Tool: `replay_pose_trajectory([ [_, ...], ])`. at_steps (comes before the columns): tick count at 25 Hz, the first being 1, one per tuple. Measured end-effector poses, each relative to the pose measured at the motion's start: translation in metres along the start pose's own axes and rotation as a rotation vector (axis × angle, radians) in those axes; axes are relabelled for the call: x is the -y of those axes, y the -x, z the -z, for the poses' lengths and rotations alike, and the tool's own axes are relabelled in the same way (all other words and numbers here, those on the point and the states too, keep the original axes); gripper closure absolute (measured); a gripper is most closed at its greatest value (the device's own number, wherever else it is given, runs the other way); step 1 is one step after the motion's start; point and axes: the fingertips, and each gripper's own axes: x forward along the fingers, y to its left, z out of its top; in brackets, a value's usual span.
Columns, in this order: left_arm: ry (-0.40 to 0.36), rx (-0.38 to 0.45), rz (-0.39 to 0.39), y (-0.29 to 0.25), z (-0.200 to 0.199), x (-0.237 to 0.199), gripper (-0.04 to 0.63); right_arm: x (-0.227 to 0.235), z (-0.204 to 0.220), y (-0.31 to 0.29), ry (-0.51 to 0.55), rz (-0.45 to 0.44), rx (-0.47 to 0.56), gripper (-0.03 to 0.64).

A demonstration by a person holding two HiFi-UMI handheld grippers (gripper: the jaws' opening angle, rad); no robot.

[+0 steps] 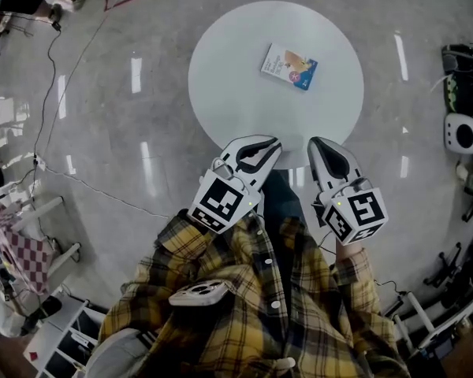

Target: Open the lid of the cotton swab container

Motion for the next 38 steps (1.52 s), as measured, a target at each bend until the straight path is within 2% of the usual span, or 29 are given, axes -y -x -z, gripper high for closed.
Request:
replay_pose_trajectory([
  [10, -0.045, -0.029, 0.032, -0.015, 0.031, -0.003, 0.559, 0.009, 0.021, -0.001, -0.076, 0.021, -0.006, 0.601],
  [12, -0.065, -0.036, 0.051, -0.019, 0.035, -0.002, 0.486, 0.009, 0.02, -0.001, -0.087, 0.02, 0.002, 0.601],
  [15, -0.109, -0.046, 0.067, -0.024, 0.042, -0.001, 0.438, 0.007, 0.023, 0.0, -0.091, 0.018, 0.002, 0.601],
  [18, -0.165, -0.075, 0.091, -0.032, 0.053, 0.0, 0.353, 0.007, 0.025, 0.003, -0.095, 0.018, 0.001, 0.601],
  [22, -0.186, -0.138, 0.122, -0.042, 0.071, 0.001, 0.287, 0.007, 0.026, 0.009, -0.101, 0.02, -0.003, 0.601],
  [31, -0.299, -0.272, 0.164, -0.075, 0.112, -0.004, 0.264, 0.012, 0.034, 0.01, -0.136, 0.001, -0.014, 0.601],
  [38, -0.342, -0.337, 0.216, -0.096, 0.131, -0.005, 0.264, 0.016, 0.033, 0.011, -0.153, -0.005, -0.009, 0.601],
])
